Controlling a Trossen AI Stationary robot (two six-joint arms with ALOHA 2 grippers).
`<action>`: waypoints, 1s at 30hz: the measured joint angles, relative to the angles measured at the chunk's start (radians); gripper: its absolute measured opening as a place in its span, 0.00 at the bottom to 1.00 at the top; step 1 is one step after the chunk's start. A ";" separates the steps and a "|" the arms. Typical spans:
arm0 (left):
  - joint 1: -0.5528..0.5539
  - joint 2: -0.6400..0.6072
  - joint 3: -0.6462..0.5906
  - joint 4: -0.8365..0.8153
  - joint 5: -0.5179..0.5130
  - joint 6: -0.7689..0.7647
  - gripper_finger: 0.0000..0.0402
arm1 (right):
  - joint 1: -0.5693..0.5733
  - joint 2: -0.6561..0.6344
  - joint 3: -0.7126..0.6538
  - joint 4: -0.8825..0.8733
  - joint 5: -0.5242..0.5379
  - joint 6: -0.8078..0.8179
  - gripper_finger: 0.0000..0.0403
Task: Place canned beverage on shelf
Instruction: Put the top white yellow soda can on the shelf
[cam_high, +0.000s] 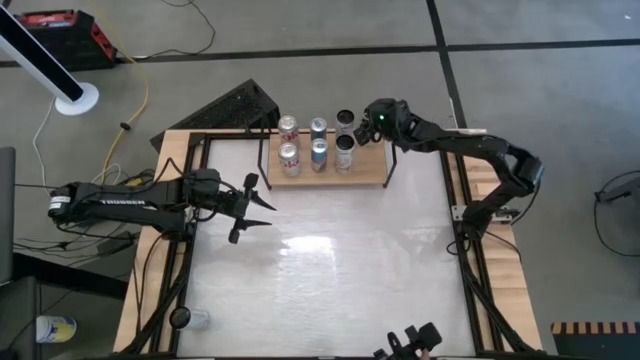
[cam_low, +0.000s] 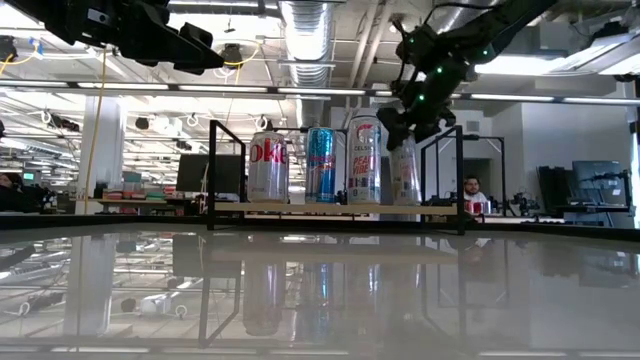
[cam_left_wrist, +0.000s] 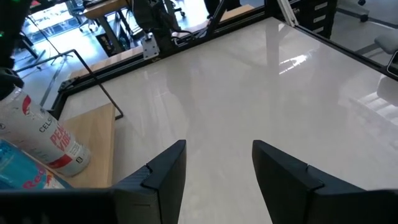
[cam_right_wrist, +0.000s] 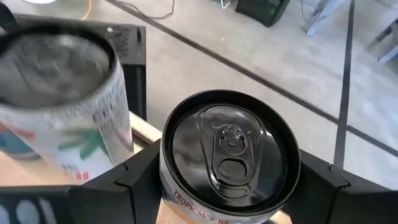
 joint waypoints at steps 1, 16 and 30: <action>0.000 0.000 0.000 0.000 0.000 0.000 0.42 | -0.001 -0.006 -0.014 0.002 0.000 0.006 0.69; 0.000 0.000 0.000 0.017 -0.002 0.006 0.42 | -0.048 -0.071 -0.135 0.156 -0.084 0.031 0.69; 0.000 0.000 0.000 0.015 -0.010 0.004 0.42 | -0.048 -0.071 -0.133 0.144 -0.085 0.038 0.74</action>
